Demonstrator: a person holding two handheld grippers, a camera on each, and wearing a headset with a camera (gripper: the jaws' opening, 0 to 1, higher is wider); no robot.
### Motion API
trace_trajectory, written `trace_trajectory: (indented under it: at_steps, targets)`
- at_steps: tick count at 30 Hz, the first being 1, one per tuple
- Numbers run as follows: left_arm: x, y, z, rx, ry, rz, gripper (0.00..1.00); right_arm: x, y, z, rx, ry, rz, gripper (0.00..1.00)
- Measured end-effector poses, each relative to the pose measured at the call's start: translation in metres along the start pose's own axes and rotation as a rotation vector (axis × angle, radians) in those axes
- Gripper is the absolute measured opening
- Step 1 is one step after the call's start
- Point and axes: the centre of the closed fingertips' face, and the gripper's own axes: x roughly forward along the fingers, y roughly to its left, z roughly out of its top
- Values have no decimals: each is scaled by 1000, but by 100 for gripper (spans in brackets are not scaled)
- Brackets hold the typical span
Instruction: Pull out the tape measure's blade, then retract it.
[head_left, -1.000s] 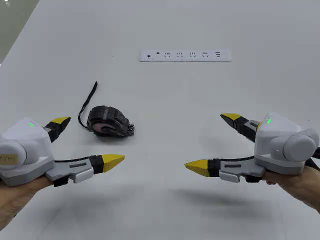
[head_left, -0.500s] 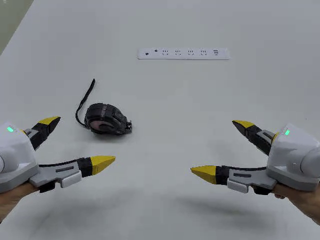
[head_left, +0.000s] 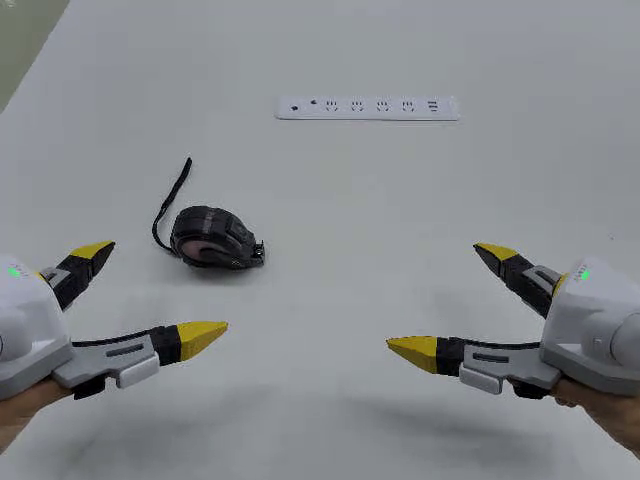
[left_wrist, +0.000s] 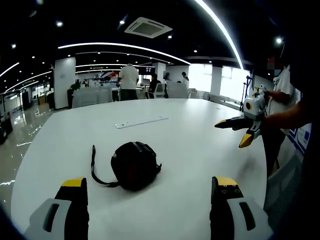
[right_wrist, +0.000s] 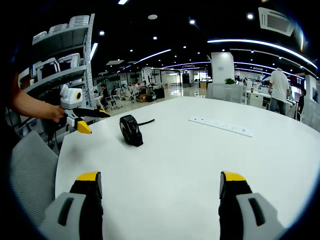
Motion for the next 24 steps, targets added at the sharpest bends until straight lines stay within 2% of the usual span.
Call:
trace_trajectory:
  at_steps: [14,24]
  targets:
    - [-4,3,0,5,-2,2,100,2,3,2,-15,5,15,100]
    - [-3,0,1,11,-1,-7,100,2,2,0,-17,11,15,100]
